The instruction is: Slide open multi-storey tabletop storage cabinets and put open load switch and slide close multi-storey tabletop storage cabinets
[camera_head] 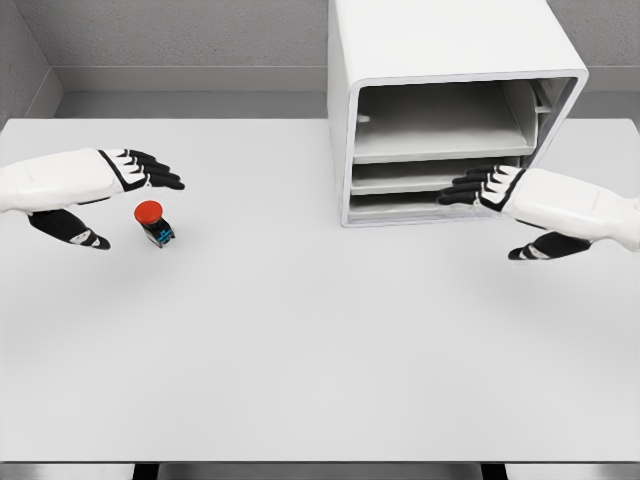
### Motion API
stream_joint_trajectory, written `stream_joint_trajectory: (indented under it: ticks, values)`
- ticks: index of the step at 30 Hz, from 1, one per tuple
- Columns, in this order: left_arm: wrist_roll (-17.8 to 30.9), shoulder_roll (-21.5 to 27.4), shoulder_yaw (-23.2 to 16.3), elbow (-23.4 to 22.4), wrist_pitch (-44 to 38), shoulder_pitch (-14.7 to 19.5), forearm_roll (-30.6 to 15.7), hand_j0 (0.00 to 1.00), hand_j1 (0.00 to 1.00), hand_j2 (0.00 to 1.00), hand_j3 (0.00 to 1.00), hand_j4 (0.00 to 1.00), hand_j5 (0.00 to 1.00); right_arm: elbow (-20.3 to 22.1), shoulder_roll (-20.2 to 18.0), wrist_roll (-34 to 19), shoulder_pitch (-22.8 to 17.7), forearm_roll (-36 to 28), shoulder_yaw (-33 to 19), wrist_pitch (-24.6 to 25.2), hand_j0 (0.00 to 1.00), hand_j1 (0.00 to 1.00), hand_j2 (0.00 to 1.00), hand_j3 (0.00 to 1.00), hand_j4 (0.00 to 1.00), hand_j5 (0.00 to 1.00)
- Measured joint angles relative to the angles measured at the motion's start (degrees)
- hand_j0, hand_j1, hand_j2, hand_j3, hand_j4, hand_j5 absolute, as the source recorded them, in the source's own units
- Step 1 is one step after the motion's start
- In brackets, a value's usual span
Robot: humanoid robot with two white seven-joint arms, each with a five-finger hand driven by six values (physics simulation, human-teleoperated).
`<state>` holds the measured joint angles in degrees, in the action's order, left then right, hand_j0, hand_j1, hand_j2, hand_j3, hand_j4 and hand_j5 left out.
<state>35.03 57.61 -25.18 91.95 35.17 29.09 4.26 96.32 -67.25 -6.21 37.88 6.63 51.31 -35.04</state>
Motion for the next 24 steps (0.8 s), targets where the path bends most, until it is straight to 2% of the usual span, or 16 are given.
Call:
stream_joint_trajectory:
  ticks: [5, 8, 11, 15, 17, 24]
  values:
    - [0.0, -0.09, -0.02, -0.23, -0.02, 1.23, -0.97, 1.0, 1.0, 1.0, 1.0, 1.0, 1.0, -0.11, 0.02, 0.72, 0.79, -0.07, -0.01, 0.0, 1.0, 1.0, 1.0, 1.0, 1.0, 1.0]
    - [-0.02, -3.43, -1.42, -5.02, -0.09, 5.45, 1.3, 1.0, 1.0, 1.0, 1.0, 1.0, 1.0, -0.21, -0.07, 0.82, 0.61, -0.08, 0.0, 0.0, 1.0, 1.0, 1.0, 1.0, 1.0, 1.0]
    - [0.0, -5.52, -4.86, -8.58, -0.03, 6.42, 3.9, 1.0, 1.0, 1.0, 1.0, 1.0, 1.0, -0.25, 0.08, 0.26, 1.67, -0.12, -0.02, 0.01, 1.0, 1.0, 1.0, 1.0, 1.0, 1.0]
    - [-0.01, -8.03, -8.3, -11.32, -0.03, 8.09, 7.56, 1.0, 1.0, 1.0, 1.0, 1.0, 1.0, -0.26, 0.76, -5.07, 5.45, -0.17, -0.03, 0.0, 1.0, 1.0, 1.0, 1.0, 1.0, 1.0]
    - [0.0, -8.63, -9.88, -12.32, -0.01, 8.26, 8.29, 1.0, 1.0, 1.0, 1.0, 1.0, 1.0, -0.26, 1.6, -7.84, 5.8, -0.17, -0.01, -0.01, 1.0, 1.0, 1.0, 1.0, 1.0, 1.0]
    - [0.0, -10.41, -11.43, -16.93, -0.02, 9.23, 9.08, 1.0, 1.0, 1.0, 1.0, 1.0, 1.0, -0.38, 4.47, -17.09, 9.23, -3.81, 0.0, -0.05, 1.0, 1.0, 1.0, 1.0, 1.0, 1.0]
